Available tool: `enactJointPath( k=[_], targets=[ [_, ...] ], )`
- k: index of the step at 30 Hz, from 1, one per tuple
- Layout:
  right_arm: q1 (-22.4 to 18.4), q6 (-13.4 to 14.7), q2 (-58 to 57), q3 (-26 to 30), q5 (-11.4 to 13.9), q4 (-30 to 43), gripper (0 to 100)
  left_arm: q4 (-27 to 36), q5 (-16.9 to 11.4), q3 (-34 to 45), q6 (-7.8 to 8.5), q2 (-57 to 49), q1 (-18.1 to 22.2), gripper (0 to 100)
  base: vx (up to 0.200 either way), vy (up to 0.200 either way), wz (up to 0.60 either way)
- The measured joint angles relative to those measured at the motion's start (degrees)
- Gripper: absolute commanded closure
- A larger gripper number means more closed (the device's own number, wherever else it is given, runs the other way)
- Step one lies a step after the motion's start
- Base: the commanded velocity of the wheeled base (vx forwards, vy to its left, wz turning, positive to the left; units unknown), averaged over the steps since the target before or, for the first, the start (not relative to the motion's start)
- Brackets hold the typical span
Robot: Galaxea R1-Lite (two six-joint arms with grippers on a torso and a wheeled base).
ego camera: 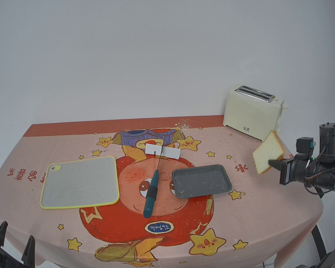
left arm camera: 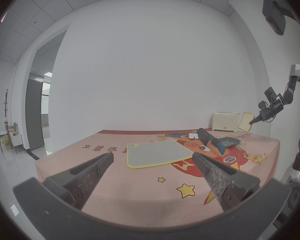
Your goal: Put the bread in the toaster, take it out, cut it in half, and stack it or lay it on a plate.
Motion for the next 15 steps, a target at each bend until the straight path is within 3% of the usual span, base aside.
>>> enactJointPath(
  k=[3, 4, 9, 15],
  targets=[
    [-4.33, -0.87, -0.74, -0.79, 2.5, -0.49, 100, 0.0, 0.0, 0.0, -0.02, 0.0, -0.02, 0, 0.0, 0.0, 0.0],
    [-7.28, -1.94, -1.16, -1.54, 5.51, -0.46, 100, 0.0, 0.0, 0.0, -0.02, 0.0, -0.02, 0, 0.0, 0.0, 0.0],
    [-14.48, -5.75, -1.74, -4.51, 12.04, -0.35, 100, 0.0, 0.01, 0.0, -0.02, 0.0, -0.04, 0, 0.0, 0.0, 0.0],
    [-20.92, -10.24, -0.37, -12.45, 16.42, -0.11, 100, 0.0, 0.0, 0.0, -0.06, 0.0, -0.02, 0, 0.0, 0.0, 0.0]
  ],
)
